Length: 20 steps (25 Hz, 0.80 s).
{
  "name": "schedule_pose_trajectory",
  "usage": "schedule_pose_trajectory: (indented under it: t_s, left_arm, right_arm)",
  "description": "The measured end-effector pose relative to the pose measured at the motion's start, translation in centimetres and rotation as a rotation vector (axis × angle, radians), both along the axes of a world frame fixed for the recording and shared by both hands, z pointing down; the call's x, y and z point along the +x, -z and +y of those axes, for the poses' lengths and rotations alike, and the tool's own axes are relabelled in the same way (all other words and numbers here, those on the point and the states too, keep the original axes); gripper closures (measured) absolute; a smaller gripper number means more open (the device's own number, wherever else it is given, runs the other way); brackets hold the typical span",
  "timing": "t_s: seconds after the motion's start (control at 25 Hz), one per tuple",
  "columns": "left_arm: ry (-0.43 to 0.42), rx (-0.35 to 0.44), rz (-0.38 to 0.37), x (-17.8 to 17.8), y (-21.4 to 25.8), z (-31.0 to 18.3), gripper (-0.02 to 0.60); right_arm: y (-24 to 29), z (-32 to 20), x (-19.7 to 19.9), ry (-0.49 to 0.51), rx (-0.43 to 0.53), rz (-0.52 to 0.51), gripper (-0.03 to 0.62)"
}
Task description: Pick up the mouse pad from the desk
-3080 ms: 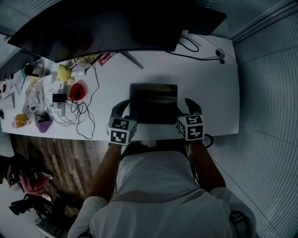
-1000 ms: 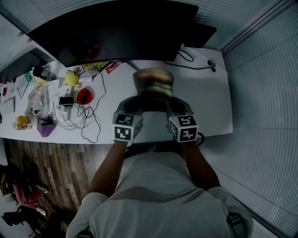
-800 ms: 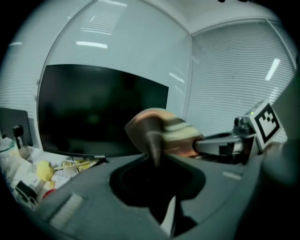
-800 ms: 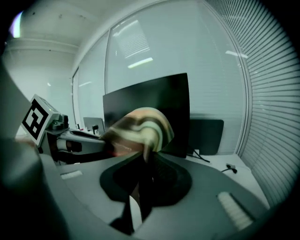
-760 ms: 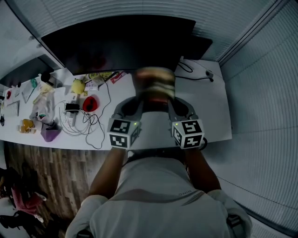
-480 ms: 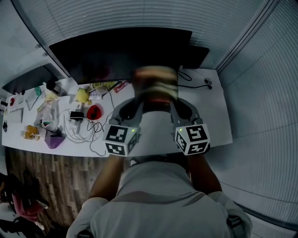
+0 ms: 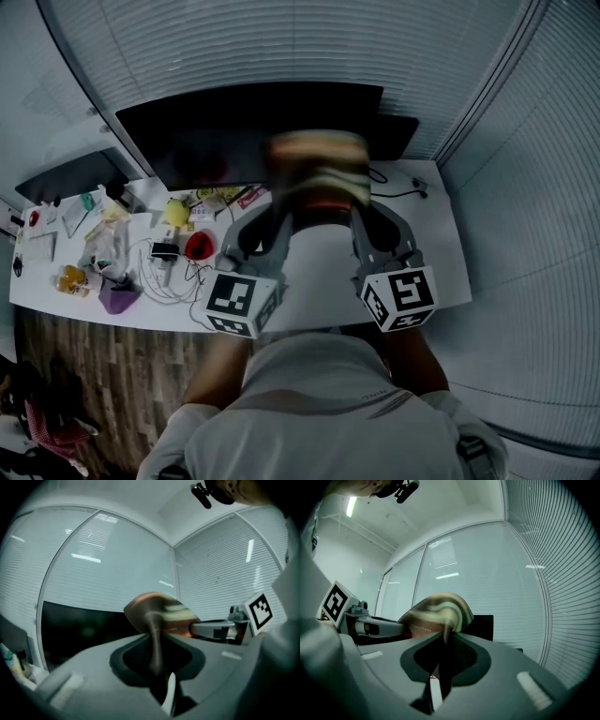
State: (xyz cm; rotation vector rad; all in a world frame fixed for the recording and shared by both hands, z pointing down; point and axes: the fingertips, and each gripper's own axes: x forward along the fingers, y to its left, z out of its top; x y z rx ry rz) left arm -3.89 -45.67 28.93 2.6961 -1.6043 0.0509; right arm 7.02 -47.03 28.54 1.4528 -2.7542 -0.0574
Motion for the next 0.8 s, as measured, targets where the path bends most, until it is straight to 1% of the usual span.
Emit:
schedule_pose_trajectory:
  t_s: [0.2, 0.52, 0.8]
  left_arm:
    - [0.006, 0.005, 0.007, -0.29, 0.62, 0.18, 0.505]
    - [0.015, 0.000, 0.020, -0.55, 0.23, 0.26, 0.505]
    - [0.022, -0.009, 0.017, -0.56, -0.35, 0.37, 0.505]
  right_arm:
    - [0.84, 0.33, -0.26, 0.007, 0.014, 0.002, 0.554]
    - [0.15, 0.12, -0.73, 0.028, 0.002, -0.005, 0.554]
    - [-0.09, 0.05, -0.83, 0.038, 0.003, -0.008, 0.553]
